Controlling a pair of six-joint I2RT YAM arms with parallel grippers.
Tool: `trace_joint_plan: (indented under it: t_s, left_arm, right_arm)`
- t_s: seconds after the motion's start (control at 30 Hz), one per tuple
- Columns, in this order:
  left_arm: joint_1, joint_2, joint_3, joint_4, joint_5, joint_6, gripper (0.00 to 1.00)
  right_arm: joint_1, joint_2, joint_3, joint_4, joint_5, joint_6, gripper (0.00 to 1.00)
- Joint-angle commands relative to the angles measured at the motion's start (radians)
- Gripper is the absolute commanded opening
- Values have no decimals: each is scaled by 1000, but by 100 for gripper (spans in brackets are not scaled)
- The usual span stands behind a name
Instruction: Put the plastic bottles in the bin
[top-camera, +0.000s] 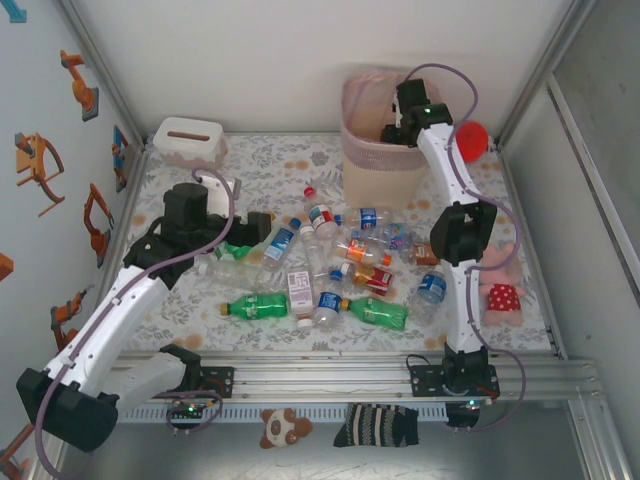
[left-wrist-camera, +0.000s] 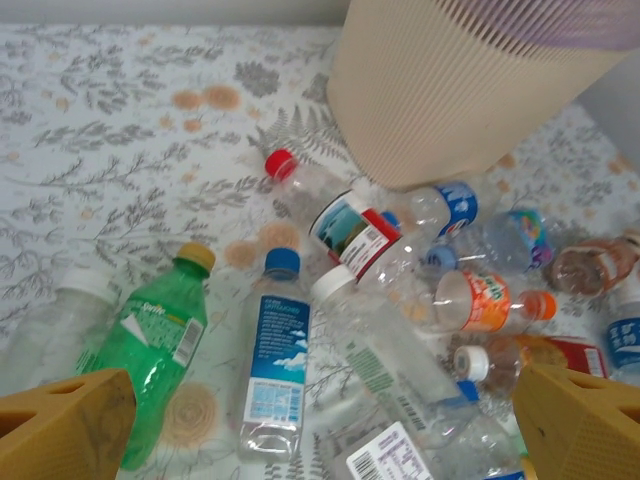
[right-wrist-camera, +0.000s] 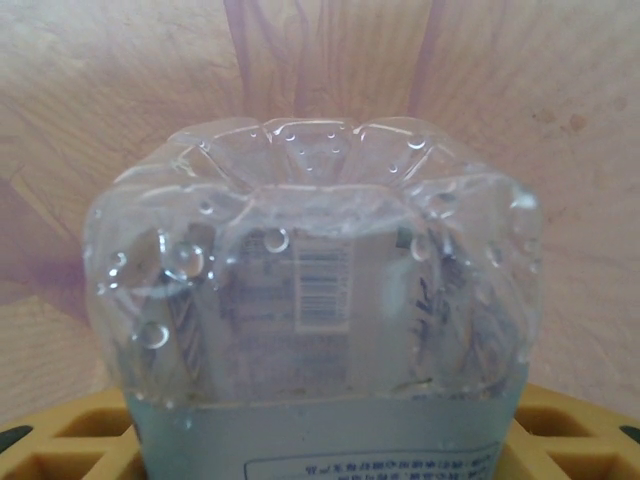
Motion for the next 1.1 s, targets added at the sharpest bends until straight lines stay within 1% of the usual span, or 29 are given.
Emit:
trace_joint_plan:
  t_s: [0.0, 0.23, 0.47, 0.53, 0.83, 0.97, 1.07]
  left_arm:
    - [5, 36, 51, -100, -31, 38, 97]
    - [8, 94, 78, -159, -74, 42, 97]
    - [42, 169, 134, -255, -73, 111, 97]
    - [61, 188, 150, -278, -73, 136, 97]
    - [205, 276, 207, -352, -26, 262, 98]
    - [248, 312, 217, -345, 5, 285, 99]
    - [267, 336, 215, -333, 2, 299, 99]
  right_arm:
    - [-5, -70, 40, -25, 9, 8, 59]
    - [-5, -143, 42, -25, -17, 17, 60]
    - [-4, -225, 51, -19, -31, 16, 59]
    - [-5, -246, 56, -19, -31, 16, 59]
    - [-4, -339, 35, 20, -42, 21, 59]
    - [-3, -318, 33, 48, -58, 27, 58]
    - [-4, -284, 36, 56, -62, 32, 57]
